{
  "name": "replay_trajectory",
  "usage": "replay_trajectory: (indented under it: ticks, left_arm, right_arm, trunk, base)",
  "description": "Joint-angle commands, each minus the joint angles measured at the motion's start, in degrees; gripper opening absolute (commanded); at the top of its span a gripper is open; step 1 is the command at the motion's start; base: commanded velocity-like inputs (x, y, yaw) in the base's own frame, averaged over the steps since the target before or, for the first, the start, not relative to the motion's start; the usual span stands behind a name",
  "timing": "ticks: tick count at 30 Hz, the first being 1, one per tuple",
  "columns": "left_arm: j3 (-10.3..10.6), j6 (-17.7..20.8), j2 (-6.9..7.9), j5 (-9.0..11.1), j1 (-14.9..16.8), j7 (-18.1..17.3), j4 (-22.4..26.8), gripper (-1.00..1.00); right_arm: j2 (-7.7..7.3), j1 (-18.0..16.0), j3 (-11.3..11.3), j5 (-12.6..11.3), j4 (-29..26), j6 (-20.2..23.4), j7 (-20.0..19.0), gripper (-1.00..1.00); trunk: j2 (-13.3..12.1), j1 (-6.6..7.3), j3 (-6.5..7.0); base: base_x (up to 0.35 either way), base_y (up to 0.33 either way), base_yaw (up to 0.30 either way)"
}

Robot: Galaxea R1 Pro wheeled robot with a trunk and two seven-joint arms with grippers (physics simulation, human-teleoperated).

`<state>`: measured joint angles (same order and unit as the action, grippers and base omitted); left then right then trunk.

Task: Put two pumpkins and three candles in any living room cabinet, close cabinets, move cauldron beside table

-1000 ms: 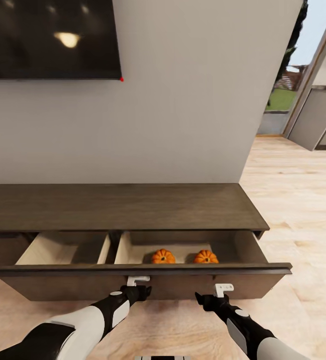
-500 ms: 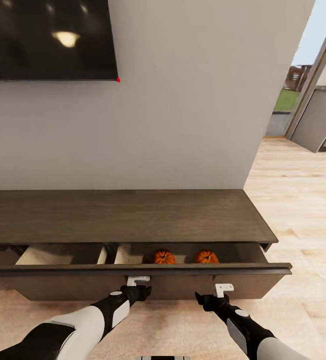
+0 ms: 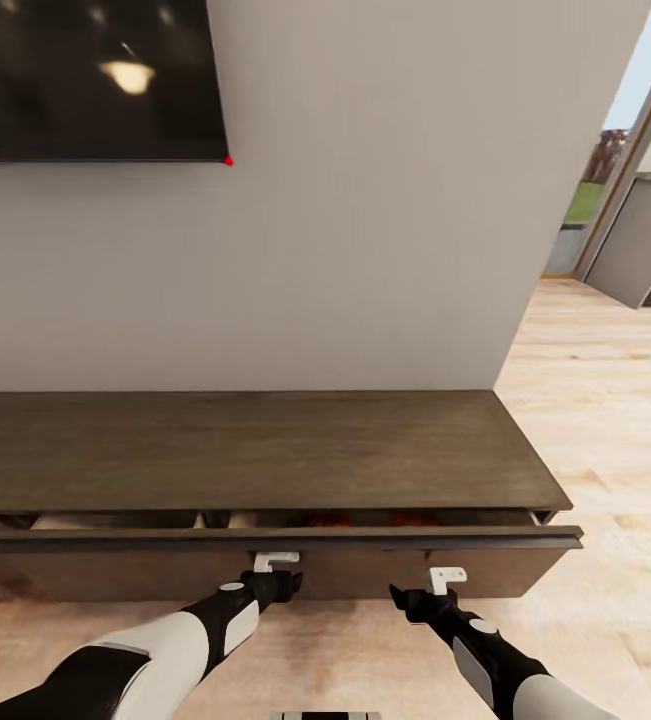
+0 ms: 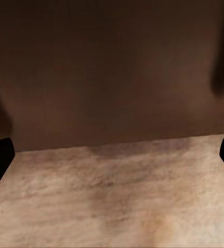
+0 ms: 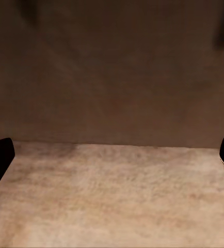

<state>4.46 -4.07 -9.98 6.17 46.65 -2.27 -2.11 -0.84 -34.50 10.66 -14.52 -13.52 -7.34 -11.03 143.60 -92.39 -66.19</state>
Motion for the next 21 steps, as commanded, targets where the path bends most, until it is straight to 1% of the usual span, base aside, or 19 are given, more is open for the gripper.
replay_trajectory:
  ticks: [1,9,21]
  left_arm:
    - [0.72,-0.40,-0.02,0.60,0.11,-0.19,-0.17,1.00]
    - [0.72,-0.40,-0.02,0.60,0.11,-0.19,-0.17,1.00]
    - [0.70,-0.41,-0.02,0.60,0.11,-0.19,-0.16,1.00]
  right_arm:
    - [-0.04,-0.04,0.42,-0.60,0.07,-0.22,-0.13,1.00]
    - [-0.04,-0.04,0.44,-0.60,0.83,-0.22,-0.13,1.00]
    - [-0.04,-0.04,0.43,-0.60,0.93,-0.22,-0.13,1.00]
  trunk:
    - [0.02,-0.01,-0.04]
    - [0.02,-0.01,-0.04]
    - [0.02,-0.01,-0.04]
  base:
    - [0.159,0.000,0.000]
    - [0.153,0.000,0.000]
    - [0.014,0.000,0.000]
